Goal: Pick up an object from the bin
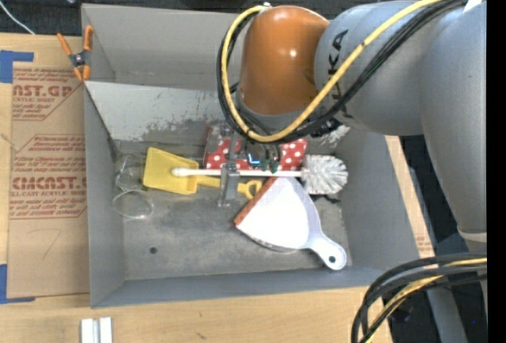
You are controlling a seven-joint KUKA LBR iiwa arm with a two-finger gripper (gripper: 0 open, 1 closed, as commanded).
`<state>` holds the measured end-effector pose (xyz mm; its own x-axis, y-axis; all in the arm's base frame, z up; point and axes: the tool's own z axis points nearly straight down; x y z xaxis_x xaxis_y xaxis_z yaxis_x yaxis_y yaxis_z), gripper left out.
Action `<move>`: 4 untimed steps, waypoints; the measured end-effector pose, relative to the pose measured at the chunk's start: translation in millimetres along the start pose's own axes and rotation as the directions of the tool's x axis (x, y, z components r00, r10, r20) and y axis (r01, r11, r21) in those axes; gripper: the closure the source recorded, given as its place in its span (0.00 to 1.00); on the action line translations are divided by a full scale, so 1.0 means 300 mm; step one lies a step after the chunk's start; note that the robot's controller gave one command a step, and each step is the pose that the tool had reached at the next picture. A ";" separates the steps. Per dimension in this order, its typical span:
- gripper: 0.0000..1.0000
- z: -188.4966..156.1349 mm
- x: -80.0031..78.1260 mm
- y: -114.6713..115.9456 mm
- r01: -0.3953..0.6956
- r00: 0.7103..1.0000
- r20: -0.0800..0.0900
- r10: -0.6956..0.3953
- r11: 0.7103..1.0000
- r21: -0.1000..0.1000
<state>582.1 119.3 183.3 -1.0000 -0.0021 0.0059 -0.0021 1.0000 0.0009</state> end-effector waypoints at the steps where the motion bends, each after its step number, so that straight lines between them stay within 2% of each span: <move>1: 0.00 -0.016 -0.006 -0.003 -0.002 1.000 0.008 0.002 1.000 -0.001; 2: 0.00 0.379 0.041 -0.085 -0.064 0.998 0.007 0.064 0.998 -0.004; 3: 0.00 0.177 0.006 -0.157 -0.160 0.987 0.012 0.160 0.987 -0.004; 4: 0.00 0.388 0.047 -0.081 -0.062 0.998 0.002 0.062 0.998 -0.004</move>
Offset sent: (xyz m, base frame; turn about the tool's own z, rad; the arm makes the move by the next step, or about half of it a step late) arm -0.0140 -0.0274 -0.1133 0.0657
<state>567.4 94.9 66.9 -0.9982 0.0598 0.0044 0.0598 0.9982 0.0044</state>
